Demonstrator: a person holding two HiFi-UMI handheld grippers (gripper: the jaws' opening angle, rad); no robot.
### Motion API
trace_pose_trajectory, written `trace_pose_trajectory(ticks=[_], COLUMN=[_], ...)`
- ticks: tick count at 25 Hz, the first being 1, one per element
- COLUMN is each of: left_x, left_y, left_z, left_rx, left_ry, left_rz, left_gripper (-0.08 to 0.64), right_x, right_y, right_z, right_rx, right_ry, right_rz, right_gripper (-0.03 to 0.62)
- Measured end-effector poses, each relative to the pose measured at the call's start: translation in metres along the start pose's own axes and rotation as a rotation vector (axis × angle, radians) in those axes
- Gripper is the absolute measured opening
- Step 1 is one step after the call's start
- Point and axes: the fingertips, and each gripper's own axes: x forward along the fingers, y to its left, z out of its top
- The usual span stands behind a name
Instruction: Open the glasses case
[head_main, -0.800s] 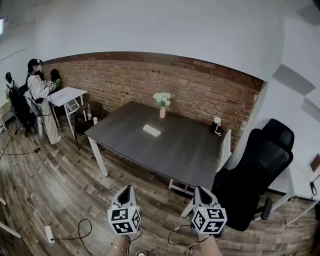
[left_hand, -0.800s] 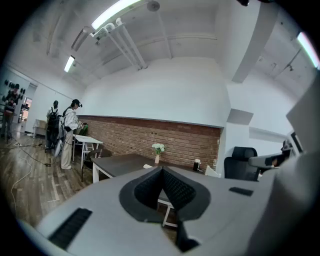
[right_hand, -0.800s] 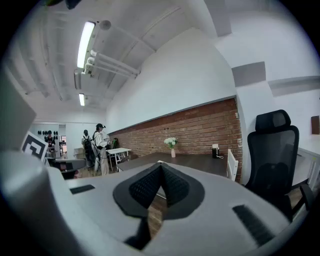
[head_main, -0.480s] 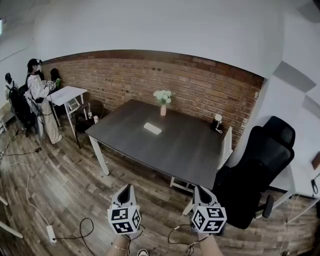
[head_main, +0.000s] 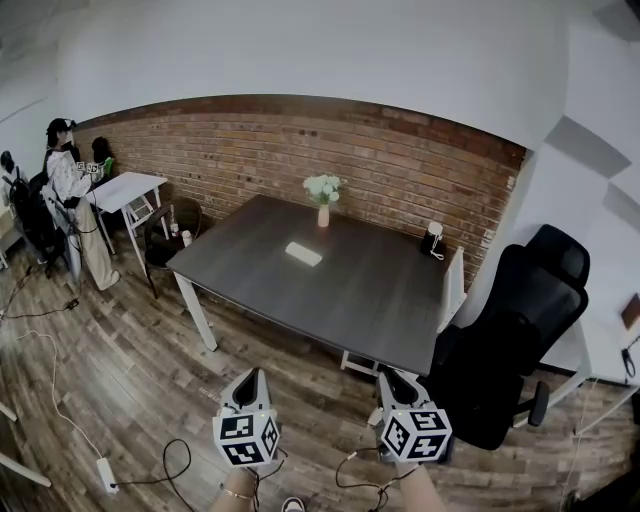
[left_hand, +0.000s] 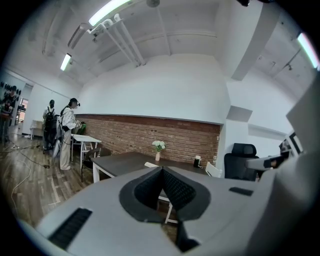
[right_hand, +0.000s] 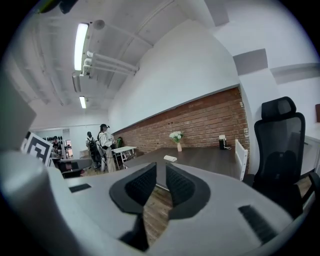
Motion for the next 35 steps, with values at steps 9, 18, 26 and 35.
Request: trace_pose_trajectory(ticks=[9,18,26,35], left_x=[0.02,0.037,0.076,0.165], left_y=[0.024,0.056,0.082,0.107], left_z=[0.009,-0.001,-0.004,0.013], left_rx=[-0.01,0.001,-0.003,-0.03], left_ry=[-0.004,0.042,0.059,0.035], left_rz=[-0.05,-0.067,-0.046,-0.011], left_gripper=[-0.006,-0.006,-0.005,-0.005], right_x=[0.028,0.053,0.101,0.196], right_y=[0.014,0.023,0.02,-0.002], right_z=[0.0,-0.007,-0.009,0.013], right_rx=[-0.024,0.003,0.031,0.023], right_ry=[-0.01,-0.007,0.015,0.029], right_rz=[-0.066,-0.106,-0.095,-0.067], right_gripper=[0.169,0.176,0.176,0.176])
